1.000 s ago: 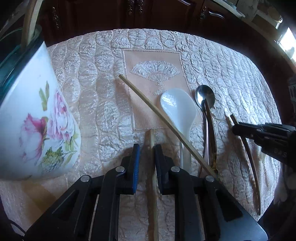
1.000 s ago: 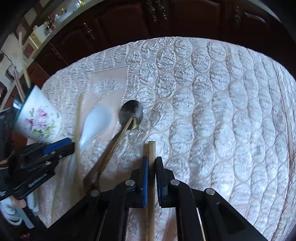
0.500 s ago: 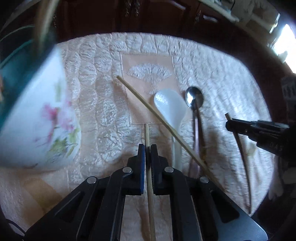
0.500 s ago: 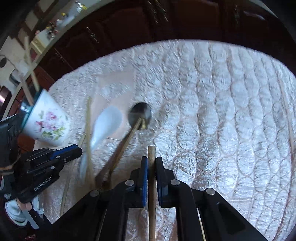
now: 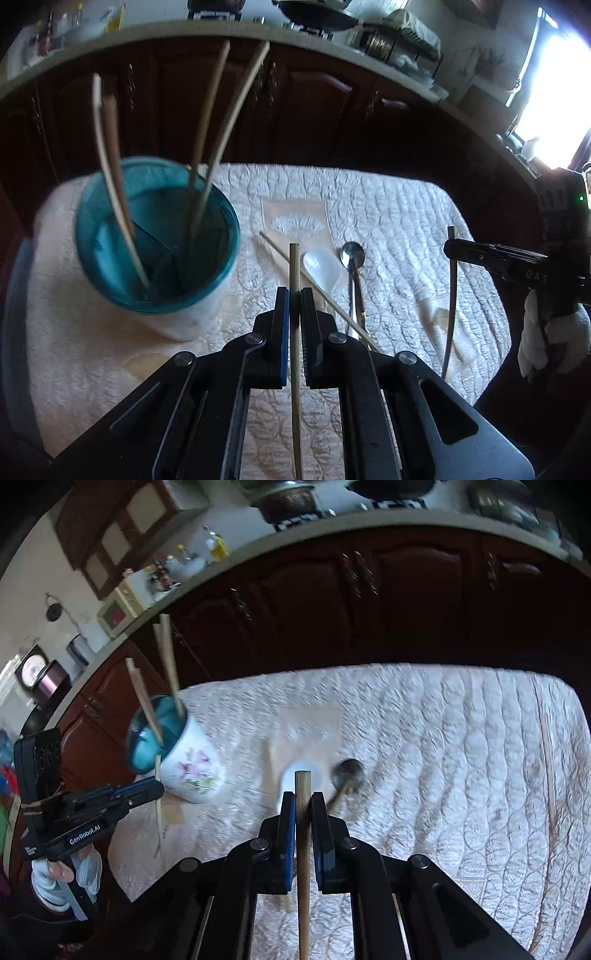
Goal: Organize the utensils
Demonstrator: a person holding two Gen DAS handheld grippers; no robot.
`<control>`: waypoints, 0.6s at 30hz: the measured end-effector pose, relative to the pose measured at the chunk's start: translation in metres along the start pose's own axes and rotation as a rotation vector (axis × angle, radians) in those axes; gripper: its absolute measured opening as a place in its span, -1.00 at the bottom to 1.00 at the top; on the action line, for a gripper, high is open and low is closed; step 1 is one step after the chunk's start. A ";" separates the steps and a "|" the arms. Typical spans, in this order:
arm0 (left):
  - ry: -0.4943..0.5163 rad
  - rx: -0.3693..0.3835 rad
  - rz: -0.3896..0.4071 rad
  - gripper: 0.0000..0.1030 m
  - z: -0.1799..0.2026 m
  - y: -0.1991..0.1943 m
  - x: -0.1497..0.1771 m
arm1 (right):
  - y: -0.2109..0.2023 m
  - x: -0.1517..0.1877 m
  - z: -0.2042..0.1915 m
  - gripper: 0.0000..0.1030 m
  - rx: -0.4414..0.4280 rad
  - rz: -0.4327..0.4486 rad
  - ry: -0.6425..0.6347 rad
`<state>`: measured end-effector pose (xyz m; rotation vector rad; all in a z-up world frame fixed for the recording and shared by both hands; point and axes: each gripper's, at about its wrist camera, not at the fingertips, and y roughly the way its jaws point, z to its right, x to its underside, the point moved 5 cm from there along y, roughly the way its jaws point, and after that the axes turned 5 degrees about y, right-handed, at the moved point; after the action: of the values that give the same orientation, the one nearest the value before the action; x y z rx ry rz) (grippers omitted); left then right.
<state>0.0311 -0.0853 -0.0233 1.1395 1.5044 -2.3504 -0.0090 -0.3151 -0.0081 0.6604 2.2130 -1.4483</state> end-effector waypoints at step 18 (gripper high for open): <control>-0.047 -0.001 0.017 -0.92 -0.012 -0.027 0.012 | -0.018 -0.001 -0.058 -0.86 -0.037 0.053 -0.072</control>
<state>0.0157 -0.0582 -0.0142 1.0846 1.4752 -2.3477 -0.0235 -0.2683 0.0279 0.6390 2.1457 -1.3806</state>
